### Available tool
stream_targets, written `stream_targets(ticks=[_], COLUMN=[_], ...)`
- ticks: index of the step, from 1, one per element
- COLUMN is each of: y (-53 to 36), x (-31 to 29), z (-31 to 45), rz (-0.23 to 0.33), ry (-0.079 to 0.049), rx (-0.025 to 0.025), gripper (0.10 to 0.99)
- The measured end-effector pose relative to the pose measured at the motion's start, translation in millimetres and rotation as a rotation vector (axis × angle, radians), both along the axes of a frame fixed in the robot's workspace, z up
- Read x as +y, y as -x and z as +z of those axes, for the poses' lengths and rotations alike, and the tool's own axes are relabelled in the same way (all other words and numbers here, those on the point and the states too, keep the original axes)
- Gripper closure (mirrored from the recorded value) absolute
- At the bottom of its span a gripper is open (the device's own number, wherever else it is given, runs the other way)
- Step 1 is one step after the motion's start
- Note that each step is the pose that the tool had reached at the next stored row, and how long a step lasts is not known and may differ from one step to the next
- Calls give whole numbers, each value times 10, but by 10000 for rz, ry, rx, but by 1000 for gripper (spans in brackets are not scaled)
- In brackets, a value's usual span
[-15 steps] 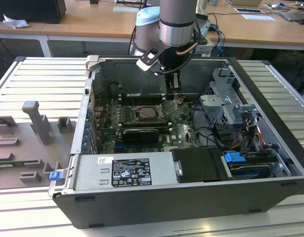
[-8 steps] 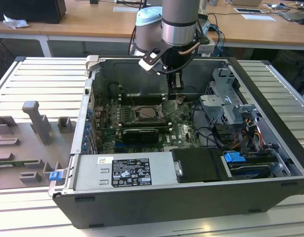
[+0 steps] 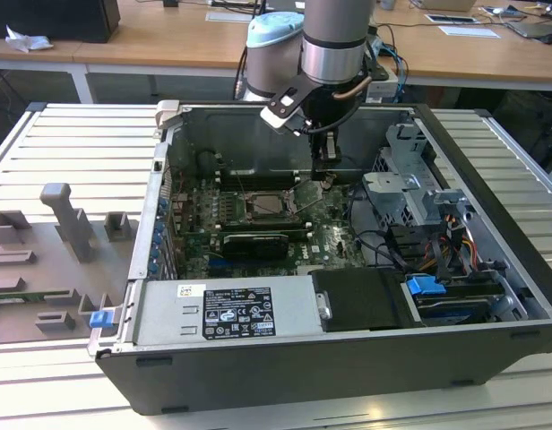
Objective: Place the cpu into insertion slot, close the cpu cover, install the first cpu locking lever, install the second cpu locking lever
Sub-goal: 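Close the cpu cover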
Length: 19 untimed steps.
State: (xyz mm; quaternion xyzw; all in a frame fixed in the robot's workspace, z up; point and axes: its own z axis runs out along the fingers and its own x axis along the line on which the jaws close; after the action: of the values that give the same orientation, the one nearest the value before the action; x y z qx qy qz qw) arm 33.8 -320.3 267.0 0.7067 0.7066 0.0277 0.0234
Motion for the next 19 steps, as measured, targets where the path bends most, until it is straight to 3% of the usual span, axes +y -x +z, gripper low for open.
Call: stream_targets(ticks=[5, 19], y=[-117, -224], x=[0, 0], z=[-12, -110], rz=[1, 27], ry=[5, 15], rx=[14, 19], gripper=[980, 980])
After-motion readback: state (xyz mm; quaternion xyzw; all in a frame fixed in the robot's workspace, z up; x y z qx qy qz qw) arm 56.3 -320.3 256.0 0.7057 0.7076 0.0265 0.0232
